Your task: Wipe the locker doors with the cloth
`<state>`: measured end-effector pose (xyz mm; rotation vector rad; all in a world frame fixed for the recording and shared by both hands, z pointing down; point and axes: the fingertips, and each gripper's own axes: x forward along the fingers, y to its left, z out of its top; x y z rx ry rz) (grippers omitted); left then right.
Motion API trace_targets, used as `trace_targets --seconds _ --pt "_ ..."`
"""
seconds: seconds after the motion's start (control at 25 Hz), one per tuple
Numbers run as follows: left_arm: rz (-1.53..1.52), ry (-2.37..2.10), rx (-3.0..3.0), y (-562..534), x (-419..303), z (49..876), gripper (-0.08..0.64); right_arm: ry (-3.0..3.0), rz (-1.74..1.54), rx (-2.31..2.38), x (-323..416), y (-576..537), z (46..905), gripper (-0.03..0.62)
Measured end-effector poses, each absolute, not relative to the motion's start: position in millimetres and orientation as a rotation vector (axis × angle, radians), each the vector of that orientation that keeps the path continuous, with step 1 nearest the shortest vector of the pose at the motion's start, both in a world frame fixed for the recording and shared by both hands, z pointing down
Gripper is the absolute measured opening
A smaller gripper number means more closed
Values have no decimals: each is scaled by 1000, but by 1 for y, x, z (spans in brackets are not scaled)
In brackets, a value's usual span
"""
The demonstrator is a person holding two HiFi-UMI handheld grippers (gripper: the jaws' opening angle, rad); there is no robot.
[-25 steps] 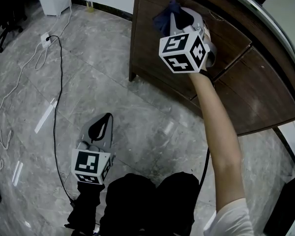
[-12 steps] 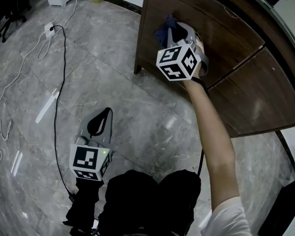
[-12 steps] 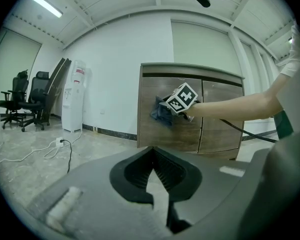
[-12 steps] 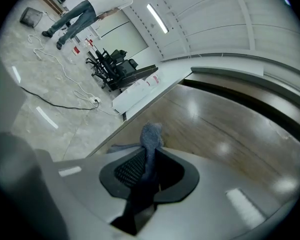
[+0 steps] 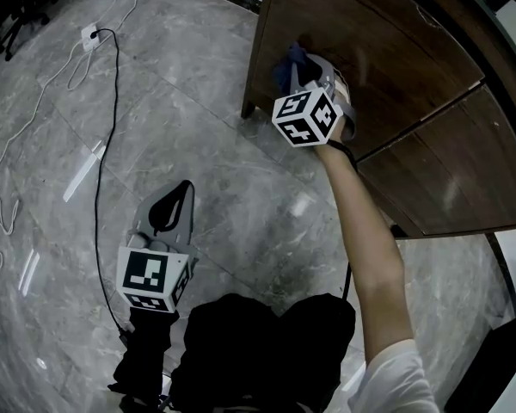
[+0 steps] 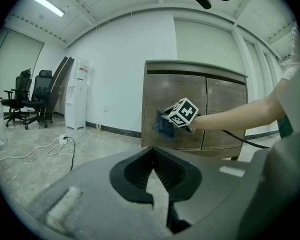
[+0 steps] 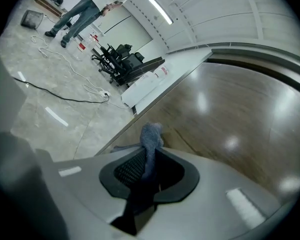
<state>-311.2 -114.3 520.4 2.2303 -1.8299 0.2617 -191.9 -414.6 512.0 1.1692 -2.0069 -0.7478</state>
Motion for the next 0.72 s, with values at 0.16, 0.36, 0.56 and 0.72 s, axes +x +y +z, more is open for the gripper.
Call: trace_targets --seconds 0.16,0.36,0.56,0.72 --pt "271 -1842 2225 -115 -317 524 3 -2005 -715 1151 -193 -414 535 57" --pt "274 -1845 2217 -117 -319 527 3 -2010 -686 1137 -195 -415 553 57" --pt "276 -1839 2208 -116 -321 531 3 -2008 -638 1115 -194 -414 578 57" --pt "277 -1828 2195 -116 -320 534 3 -2005 -609 1101 -193 -413 594 57"
